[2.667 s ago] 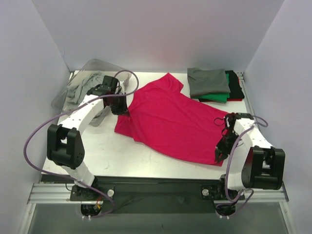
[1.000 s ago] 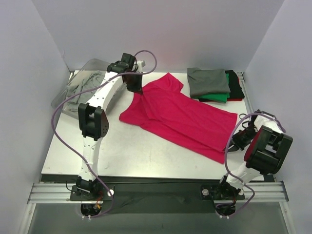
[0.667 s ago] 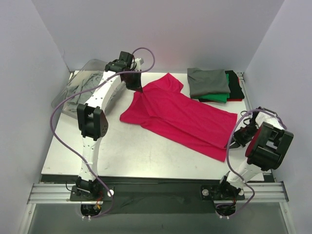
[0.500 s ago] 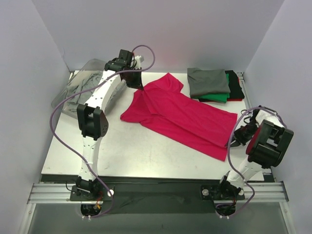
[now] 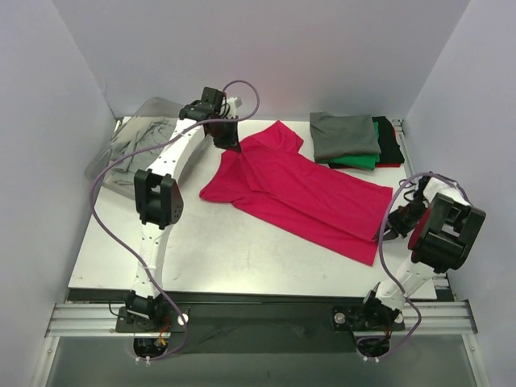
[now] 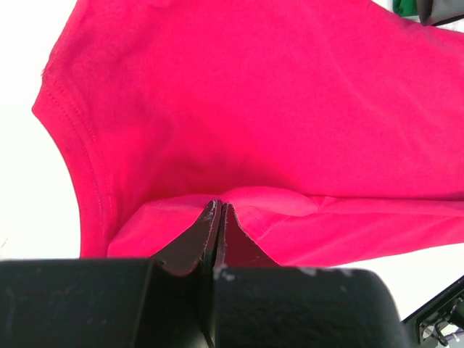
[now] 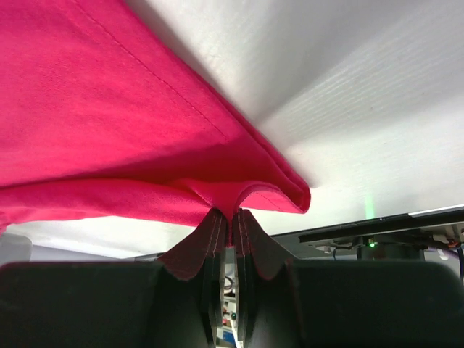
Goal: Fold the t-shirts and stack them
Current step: Fold the flattened tshirt in 1/3 of the way
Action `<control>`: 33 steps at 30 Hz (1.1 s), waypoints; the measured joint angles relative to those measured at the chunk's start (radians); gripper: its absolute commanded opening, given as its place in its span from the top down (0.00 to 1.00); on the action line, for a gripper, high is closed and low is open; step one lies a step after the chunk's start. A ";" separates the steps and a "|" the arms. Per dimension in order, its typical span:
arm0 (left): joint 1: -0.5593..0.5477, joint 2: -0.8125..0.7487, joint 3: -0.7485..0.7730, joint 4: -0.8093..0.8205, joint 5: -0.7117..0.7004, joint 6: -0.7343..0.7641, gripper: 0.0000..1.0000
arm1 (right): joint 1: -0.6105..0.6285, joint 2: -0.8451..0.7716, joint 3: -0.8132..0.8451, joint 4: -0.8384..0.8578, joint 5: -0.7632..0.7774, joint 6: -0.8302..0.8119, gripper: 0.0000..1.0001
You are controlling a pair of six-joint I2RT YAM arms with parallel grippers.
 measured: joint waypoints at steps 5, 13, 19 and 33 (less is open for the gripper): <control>-0.005 0.005 0.000 0.028 0.008 -0.005 1.00 | 0.000 0.002 0.026 0.000 0.000 0.000 1.00; -0.008 0.021 0.010 0.109 0.025 -0.030 0.24 | 0.000 0.002 0.062 0.006 0.014 0.016 0.43; -0.013 -0.002 -0.045 0.221 0.032 -0.053 0.18 | 0.020 -0.049 0.085 0.032 0.052 0.007 0.28; 0.019 -0.540 -0.927 0.455 -0.028 -0.088 0.25 | 0.251 -0.264 -0.054 0.086 0.168 0.031 0.32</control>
